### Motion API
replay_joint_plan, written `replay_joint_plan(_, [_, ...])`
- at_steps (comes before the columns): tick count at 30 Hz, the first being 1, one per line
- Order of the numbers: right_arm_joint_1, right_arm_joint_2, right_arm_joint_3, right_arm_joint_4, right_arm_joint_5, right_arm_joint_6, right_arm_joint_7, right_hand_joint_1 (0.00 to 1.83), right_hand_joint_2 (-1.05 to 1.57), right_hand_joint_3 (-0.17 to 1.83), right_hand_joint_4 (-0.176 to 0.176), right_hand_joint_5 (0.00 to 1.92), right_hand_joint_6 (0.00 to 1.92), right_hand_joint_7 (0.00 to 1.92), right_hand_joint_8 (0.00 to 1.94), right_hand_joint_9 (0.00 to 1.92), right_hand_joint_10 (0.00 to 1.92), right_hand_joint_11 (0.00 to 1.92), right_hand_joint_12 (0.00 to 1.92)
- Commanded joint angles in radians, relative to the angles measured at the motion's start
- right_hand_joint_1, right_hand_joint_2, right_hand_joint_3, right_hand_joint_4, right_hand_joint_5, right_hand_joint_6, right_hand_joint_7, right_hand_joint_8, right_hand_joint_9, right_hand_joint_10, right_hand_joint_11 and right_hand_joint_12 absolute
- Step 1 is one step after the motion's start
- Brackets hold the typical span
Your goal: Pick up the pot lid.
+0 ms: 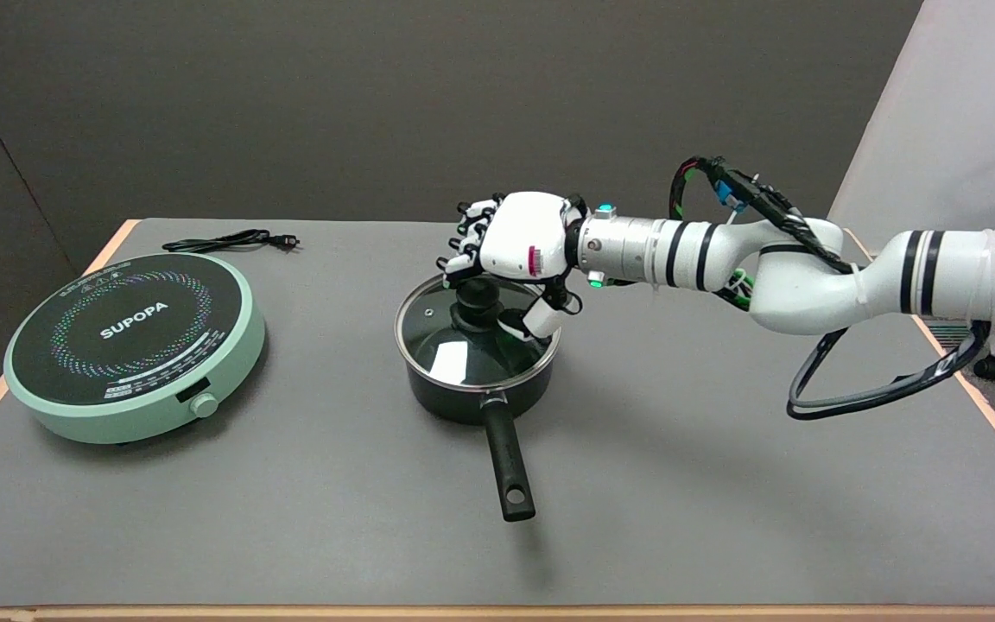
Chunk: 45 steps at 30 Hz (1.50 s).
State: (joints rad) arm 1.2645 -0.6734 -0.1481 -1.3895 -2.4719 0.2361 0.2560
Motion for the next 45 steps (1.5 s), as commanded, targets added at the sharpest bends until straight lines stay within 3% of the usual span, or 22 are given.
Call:
replay_joint_plan(1, [-0.021, 0.023, 0.032, 0.001, 0.001, -0.001, 0.009, 0.78, 0.78, 0.83, 0.103, 0.48, 0.58, 0.65, 0.3, 0.6, 0.45, 0.31, 0.37])
replay_joint_plan(9, [-0.021, 0.023, 0.032, -0.009, 0.071, -0.001, 0.035, 0.78, 0.78, 0.8, 0.113, 0.51, 0.62, 0.7, 0.41, 0.64, 0.65, 0.35, 0.38])
replay_joint_plan(13, [-0.021, 0.019, 0.026, -0.009, 0.074, -0.001, 0.043, 0.78, 0.77, 0.82, 0.112, 0.49, 0.39, 0.7, 0.38, 0.64, 0.68, 0.35, 0.4])
replay_joint_plan(15, [-0.021, 0.019, 0.024, -0.009, 0.074, -0.001, 0.054, 0.7, 0.73, 0.96, 0.11, 0.44, 0.34, 0.67, 0.36, 0.62, 0.69, 0.32, 0.47])
replay_joint_plan(21, [-0.021, 0.011, 0.024, -0.009, 0.074, -0.001, 0.151, 0.69, 0.67, 1.01, 0.119, 0.4, 0.22, 0.62, 0.27, 0.63, 0.59, 0.32, 0.51])
replay_joint_plan(45, [-0.041, -0.047, 0.013, 0.062, 0.074, -0.001, 0.176, 0.69, 0.7, 0.99, 0.133, 0.47, 0.34, 0.64, 0.26, 0.64, 0.56, 0.32, 0.49])
